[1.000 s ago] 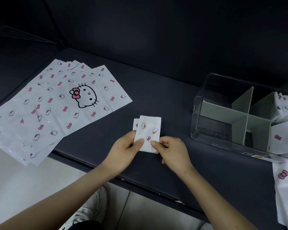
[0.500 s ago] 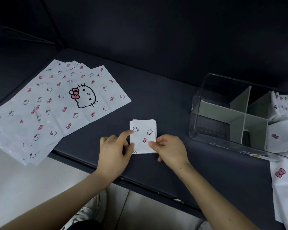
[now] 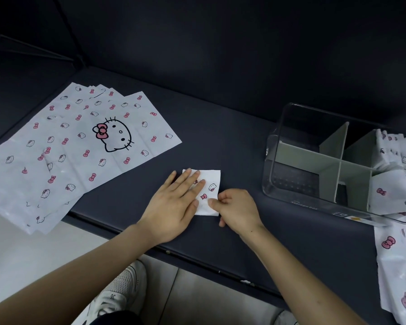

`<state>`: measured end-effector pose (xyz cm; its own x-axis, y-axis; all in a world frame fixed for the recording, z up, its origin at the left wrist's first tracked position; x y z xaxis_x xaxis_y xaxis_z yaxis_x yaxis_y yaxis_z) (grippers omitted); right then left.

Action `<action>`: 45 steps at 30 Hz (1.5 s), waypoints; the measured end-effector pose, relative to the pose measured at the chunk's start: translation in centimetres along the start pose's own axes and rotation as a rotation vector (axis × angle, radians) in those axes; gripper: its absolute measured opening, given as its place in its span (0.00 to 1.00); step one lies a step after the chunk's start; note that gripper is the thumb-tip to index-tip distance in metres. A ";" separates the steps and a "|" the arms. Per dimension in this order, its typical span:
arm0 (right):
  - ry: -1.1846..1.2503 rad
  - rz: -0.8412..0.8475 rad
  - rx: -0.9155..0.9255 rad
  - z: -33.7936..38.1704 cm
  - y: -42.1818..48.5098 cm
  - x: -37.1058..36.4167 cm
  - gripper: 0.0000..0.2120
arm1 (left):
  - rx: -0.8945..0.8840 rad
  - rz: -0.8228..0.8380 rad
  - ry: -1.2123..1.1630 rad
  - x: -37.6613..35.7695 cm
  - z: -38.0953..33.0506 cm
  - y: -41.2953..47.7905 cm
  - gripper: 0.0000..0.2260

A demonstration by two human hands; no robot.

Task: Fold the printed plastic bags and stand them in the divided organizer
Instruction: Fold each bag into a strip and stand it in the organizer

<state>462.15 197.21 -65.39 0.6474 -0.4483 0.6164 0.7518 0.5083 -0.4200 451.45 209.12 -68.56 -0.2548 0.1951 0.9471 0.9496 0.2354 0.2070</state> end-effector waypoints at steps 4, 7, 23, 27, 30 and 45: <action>-0.032 -0.009 0.004 0.2 0.2 -0.1 0.11 | -0.007 -0.035 0.078 0.1 -0.2 -0.5 0.23; -0.053 -0.021 -0.005 0.2 0.2 -0.1 0.12 | -0.001 -0.040 0.104 0.2 -0.3 -1.0 0.23; -0.364 -0.244 0.104 0.7 -1.7 0.0 0.16 | -0.031 0.091 0.149 0.3 1.2 -2.1 0.27; -0.104 -0.254 0.003 0.3 -2.1 0.2 0.20 | 0.100 0.056 0.147 -0.2 -0.6 -2.2 0.26; 0.016 -0.164 -0.111 0.1 -1.2 0.1 0.06 | 0.146 0.040 0.135 -0.3 -1.1 -2.1 0.27; 0.279 0.123 0.051 0.0 -3.2 6.7 0.08 | 0.546 0.041 -0.733 6.3 -1.8 3.7 0.24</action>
<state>464.06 192.62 -59.91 0.7480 -0.5621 0.3529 0.6628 0.6045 -0.4419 453.73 209.48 -61.37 -0.4520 0.7253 0.5193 0.7898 0.5960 -0.1450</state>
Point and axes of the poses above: each hand's wrist, its own y-axis towards the middle knuckle, its own x-axis out of the back of the hand, z = x × y, the point moved 3 cm from there along y, towards the middle knuckle, and after that the axes turned 6 degrees about -z, right-handed, at the moved point
